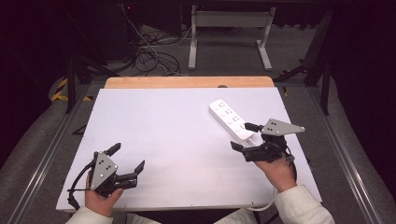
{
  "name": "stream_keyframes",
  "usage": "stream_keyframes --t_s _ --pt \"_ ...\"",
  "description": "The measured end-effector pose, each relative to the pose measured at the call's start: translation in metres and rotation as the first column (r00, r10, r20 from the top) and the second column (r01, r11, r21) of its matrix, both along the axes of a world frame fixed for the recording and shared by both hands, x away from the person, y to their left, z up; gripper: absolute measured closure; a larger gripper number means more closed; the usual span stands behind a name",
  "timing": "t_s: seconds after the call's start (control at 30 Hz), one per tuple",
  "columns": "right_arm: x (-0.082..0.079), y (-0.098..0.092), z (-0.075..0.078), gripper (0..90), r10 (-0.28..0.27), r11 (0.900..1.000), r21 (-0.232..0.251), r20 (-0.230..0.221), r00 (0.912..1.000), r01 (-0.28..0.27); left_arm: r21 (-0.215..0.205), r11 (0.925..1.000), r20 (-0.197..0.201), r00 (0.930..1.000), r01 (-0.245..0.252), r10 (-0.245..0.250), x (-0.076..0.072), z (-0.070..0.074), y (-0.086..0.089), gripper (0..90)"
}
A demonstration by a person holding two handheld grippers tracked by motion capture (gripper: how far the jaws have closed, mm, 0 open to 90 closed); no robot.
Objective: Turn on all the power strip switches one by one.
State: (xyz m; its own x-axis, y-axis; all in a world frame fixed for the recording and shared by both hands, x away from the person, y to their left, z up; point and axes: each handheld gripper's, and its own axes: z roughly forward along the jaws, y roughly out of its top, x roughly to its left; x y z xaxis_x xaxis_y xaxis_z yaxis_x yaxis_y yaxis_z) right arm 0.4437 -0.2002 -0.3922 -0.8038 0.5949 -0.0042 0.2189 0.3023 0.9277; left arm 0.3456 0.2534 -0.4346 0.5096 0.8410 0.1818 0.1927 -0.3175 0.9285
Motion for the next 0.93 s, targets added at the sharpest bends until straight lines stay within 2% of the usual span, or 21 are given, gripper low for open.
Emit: stream_keyframes --t_s 0.1,0.27,0.4,0.5,0.6,0.7,0.8,0.87,0.93 --pt "-0.007 -0.004 -0.012 9.9 0.003 1.000 -0.024 -0.002 1.0000 -0.003 -0.003 1.0000 -0.015 0.9999 0.006 -0.006 0.000 -0.001 0.002 8.7" --pt "-0.013 -0.017 -0.036 6.3 -0.005 1.000 -0.007 -0.040 0.9992 0.005 0.000 1.0000 -0.011 0.9999 0.005 -0.005 -0.001 -0.002 0.003 8.4" --pt "-0.015 -0.025 -0.054 5.9 -0.006 1.000 -0.020 -0.105 0.9945 0.004 -0.033 0.9994 0.001 1.0000 0.005 -0.005 -0.003 -0.003 0.005 7.4" --pt "-0.016 -0.029 -0.065 3.6 -0.004 1.000 -0.030 -0.149 0.9888 -0.001 -0.029 0.9996 0.006 1.0000 0.005 -0.005 -0.003 -0.003 0.007 7.3" --pt "-0.019 -0.031 -0.074 1.0 -0.004 0.999 -0.032 -0.169 0.9855 -0.002 -0.011 0.9999 0.002 1.0000 0.006 -0.006 -0.003 -0.005 0.008 7.3" --pt "-0.022 -0.028 -0.076 0.3 -0.008 0.998 -0.066 -0.144 0.9895 -0.001 0.020 0.9998 0.002 1.0000 0.005 -0.005 -0.003 -0.007 0.007 7.3" --pt "-0.024 -0.024 -0.072 0.3 -0.010 0.995 -0.096 -0.087 0.9962 0.001 0.027 0.9996 0.007 1.0000 0.002 -0.003 -0.002 -0.008 0.005 7.3" --pt "-0.024 -0.022 -0.068 0.0 -0.017 0.994 -0.110 -0.050 0.9986 0.012 0.022 0.9997 0.004 1.0000 0.004 -0.004 0.000 -0.008 0.004 7.3" --pt "-0.024 -0.022 -0.068 0.0 -0.013 0.994 -0.110 -0.039 0.9992 0.008 0.007 1.0000 -0.012 0.9999 0.005 -0.005 0.000 -0.009 0.003 7.2"
